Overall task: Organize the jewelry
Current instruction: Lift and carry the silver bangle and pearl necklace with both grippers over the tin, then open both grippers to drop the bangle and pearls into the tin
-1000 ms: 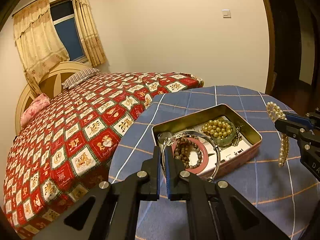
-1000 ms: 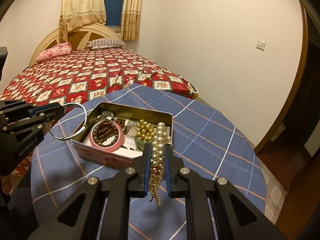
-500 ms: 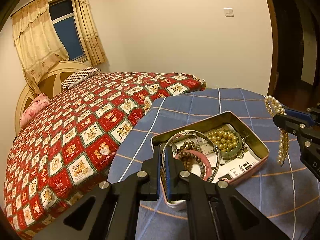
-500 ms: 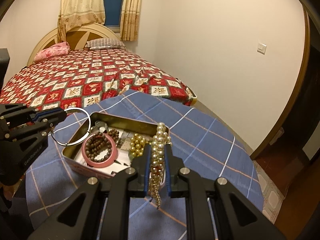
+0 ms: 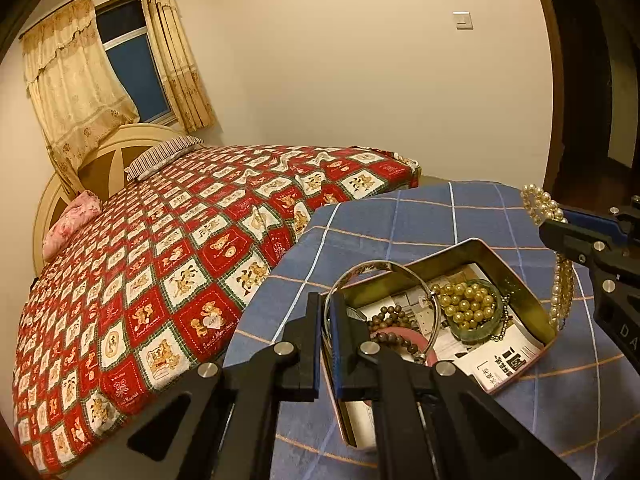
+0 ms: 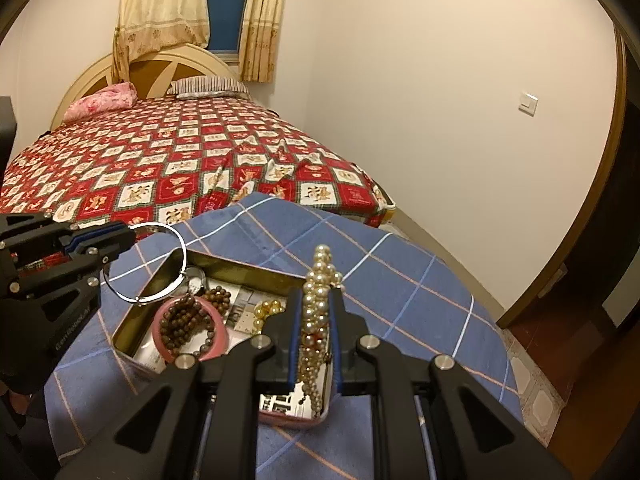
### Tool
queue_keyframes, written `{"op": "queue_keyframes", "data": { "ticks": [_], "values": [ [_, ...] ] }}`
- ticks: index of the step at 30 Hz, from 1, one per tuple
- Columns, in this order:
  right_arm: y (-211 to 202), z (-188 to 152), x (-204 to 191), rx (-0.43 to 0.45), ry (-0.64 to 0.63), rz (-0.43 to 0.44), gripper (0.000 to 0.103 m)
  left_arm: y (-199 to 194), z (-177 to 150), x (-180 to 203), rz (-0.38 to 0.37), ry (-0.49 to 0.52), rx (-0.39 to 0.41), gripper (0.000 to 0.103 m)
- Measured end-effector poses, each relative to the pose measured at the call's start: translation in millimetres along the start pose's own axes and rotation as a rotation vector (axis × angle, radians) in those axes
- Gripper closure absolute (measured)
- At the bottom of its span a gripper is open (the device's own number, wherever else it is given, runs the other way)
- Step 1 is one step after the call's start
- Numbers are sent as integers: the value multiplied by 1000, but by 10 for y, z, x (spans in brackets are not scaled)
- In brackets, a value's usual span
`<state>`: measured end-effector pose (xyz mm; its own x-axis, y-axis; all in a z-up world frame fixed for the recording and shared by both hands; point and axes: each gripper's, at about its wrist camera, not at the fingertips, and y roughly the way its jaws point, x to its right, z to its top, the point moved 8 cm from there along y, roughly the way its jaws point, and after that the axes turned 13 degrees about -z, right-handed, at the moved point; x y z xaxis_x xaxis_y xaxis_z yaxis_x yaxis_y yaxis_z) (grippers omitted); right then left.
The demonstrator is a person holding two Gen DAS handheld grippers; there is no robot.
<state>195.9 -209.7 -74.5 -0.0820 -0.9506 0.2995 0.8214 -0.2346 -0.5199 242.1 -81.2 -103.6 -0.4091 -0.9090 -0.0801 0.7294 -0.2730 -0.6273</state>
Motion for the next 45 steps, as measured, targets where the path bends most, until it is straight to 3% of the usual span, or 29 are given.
{"op": "queue_keyframes", "data": {
  "ticks": [24, 32, 33, 35, 36, 37, 38, 39, 45],
  "values": [
    [496, -107, -188, -79, -47, -12, 89, 471, -158, -64, 9, -23, -81, 99],
    [521, -153, -214, -84, -40, 5, 88, 552, -238, -47, 7, -19, -112, 94],
    [520, -160, -206, -85, -40, 0, 86, 563, -252, -54, 13, -21, -120, 92],
    [518, -179, -178, -93, -30, -1, 78, 560, -271, -68, 8, -35, -126, 73],
    [512, -194, -156, -97, -25, -6, 74, 536, -272, -87, 20, -41, -118, 45],
    [500, -215, -132, -100, -20, -12, 63, 493, -261, -111, 43, -42, -98, 22],
    [475, -234, -100, -99, -12, -15, 54, 445, -251, -126, 58, -40, -76, 18],
    [462, -243, -85, -98, -8, -16, 52, 402, -242, -130, 56, -39, -59, 18],
    [283, -318, 120, -92, 52, -26, 50, 206, -265, -201, 49, -57, -45, 18]
  ]
}}
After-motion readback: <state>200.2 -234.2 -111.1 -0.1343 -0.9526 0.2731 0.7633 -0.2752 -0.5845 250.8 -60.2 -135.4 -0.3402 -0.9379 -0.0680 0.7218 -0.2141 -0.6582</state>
